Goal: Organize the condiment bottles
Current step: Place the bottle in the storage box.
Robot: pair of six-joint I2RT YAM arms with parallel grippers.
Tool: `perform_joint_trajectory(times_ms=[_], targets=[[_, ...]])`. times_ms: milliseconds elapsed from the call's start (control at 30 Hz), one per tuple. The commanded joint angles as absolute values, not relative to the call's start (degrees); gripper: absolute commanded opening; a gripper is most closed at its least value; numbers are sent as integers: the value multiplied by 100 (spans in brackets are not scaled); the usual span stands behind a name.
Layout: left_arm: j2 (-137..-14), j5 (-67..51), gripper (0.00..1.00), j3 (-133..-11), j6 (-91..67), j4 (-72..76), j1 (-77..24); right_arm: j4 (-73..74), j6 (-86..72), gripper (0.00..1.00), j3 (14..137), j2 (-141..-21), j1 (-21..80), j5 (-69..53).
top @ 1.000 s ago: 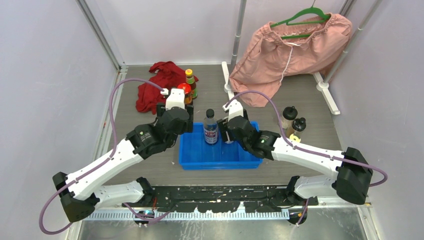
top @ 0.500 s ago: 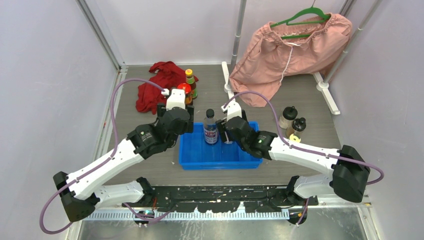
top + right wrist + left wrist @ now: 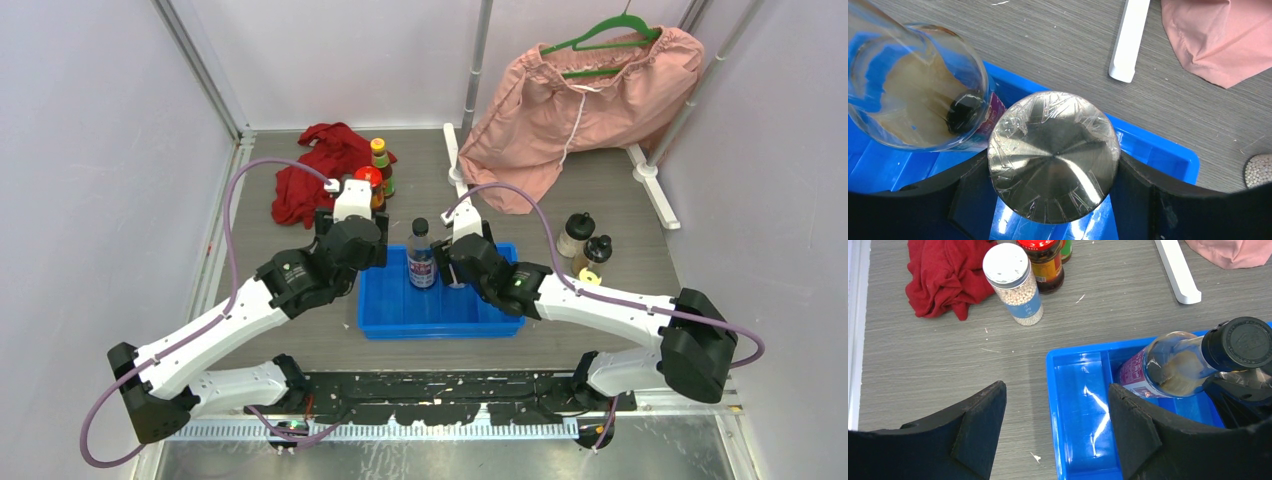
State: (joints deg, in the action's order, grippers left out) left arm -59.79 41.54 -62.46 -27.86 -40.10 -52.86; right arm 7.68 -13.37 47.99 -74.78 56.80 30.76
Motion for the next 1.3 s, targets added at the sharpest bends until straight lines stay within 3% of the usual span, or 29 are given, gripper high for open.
perform_joint_trajectory(times_ms=[0,1067,1267], targets=[[-5968,4277,75,-6190,-2742,-3776,-5285,215,-1342,16,4854,-7409,5699,3280],[-5994,4296,75,-6191,-2715,-3747,-5288,97,-1370,17,4724,-7519,5703,3283],[-5985,4297,75,-6180,-2703,-3744,-5283,133,-1370,35,4713,-7483,5698,3247]])
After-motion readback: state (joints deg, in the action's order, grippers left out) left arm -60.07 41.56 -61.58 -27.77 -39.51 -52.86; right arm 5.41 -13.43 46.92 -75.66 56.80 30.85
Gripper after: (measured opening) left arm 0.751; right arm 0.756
